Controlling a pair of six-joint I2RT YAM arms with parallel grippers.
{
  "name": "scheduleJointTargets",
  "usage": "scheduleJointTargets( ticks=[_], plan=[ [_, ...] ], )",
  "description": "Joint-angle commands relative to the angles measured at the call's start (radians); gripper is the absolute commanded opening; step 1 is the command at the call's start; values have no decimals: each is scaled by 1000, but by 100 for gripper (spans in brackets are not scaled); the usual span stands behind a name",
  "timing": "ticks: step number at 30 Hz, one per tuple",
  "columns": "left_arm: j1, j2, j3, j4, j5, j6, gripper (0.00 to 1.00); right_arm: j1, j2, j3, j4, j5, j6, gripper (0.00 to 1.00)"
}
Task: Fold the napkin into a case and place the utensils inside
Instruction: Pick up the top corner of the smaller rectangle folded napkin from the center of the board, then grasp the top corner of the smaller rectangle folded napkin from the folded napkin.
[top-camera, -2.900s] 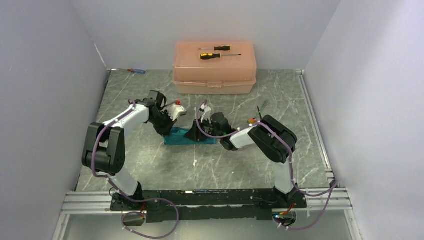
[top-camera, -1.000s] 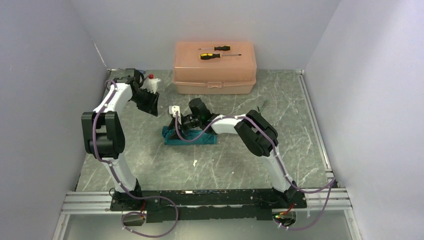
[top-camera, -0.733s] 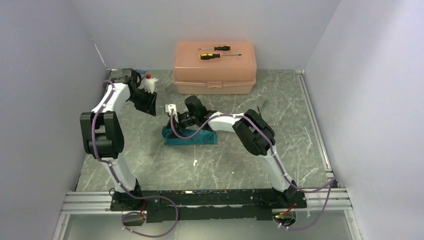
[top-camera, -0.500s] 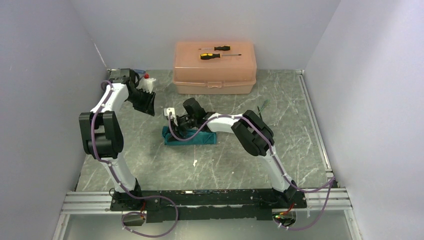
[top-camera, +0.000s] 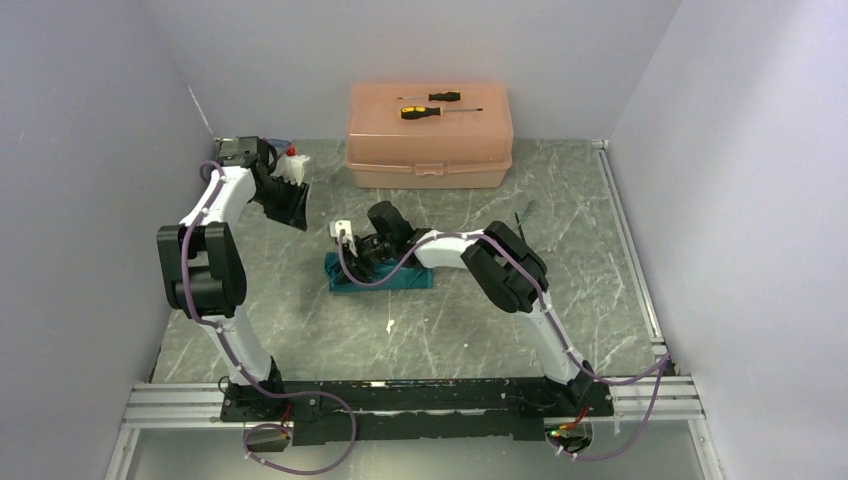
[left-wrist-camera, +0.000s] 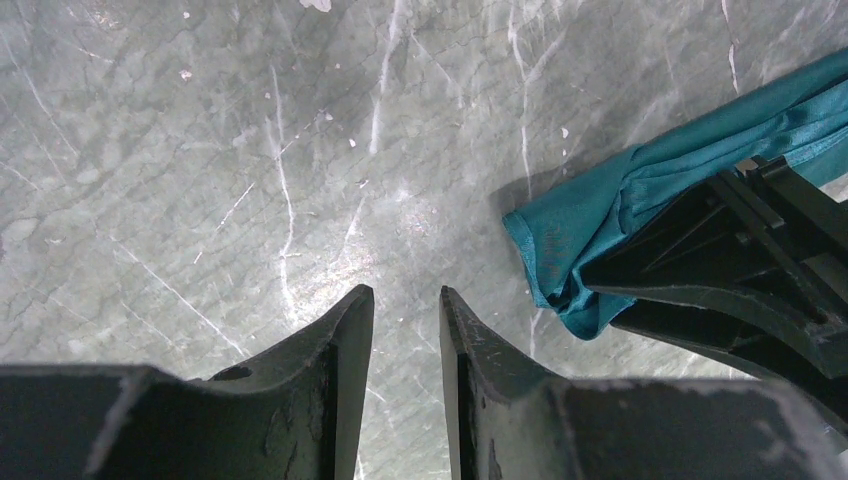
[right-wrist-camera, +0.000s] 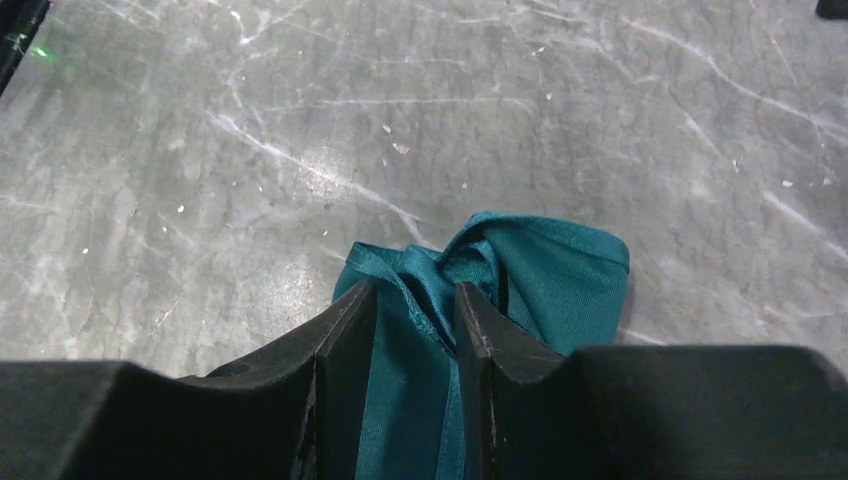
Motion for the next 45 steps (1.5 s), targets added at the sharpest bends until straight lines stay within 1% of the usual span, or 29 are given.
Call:
scheduleJointTargets(
  ticks=[1, 2, 4, 6, 8, 10, 13, 17, 21, 28, 33, 39, 45],
  plan=[
    [2, -45, -3, 10, 9, -9, 36, -2, -68, -32, 65, 15, -21, 37],
    [2, -47, -4, 10, 9, -9, 36, -2, -70, -36, 66, 16, -21, 35],
    [2, -47, -5, 12, 7, -8, 35, -4, -77, -45, 74, 23, -20, 27],
    [2, -48, -7, 12, 8, -9, 35, -4, -84, -60, 97, 35, -14, 13],
    [2, -50, -10, 15, 13, -11, 34, -4, -91, -66, 109, 52, -8, 5],
    [1, -52, -18, 20, 34, -13, 34, -5, -95, -67, 125, 74, 2, 0],
    [-12, -63, -41, 33, 84, -15, 34, -18, -98, -53, 118, 86, 27, 0],
    [-59, -82, -74, 37, 157, -24, 34, -30, -85, -9, 47, 73, 29, 1],
    [-101, -92, -115, 40, 220, -37, 33, -39, -75, -9, 9, 60, 30, 2],
    [-114, -77, -167, 78, 295, -11, 30, -58, -46, -16, 32, 41, 95, 0],
    [-153, -45, -192, 108, 244, -2, 27, -76, -31, -3, 40, 27, 160, 0],
    [-204, -26, -230, 167, 147, 6, 25, -86, 20, 51, -35, 29, 220, 0],
    [-224, -16, -257, 233, 42, 15, 26, -103, 36, 33, 2, -4, 305, 0]
  ],
)
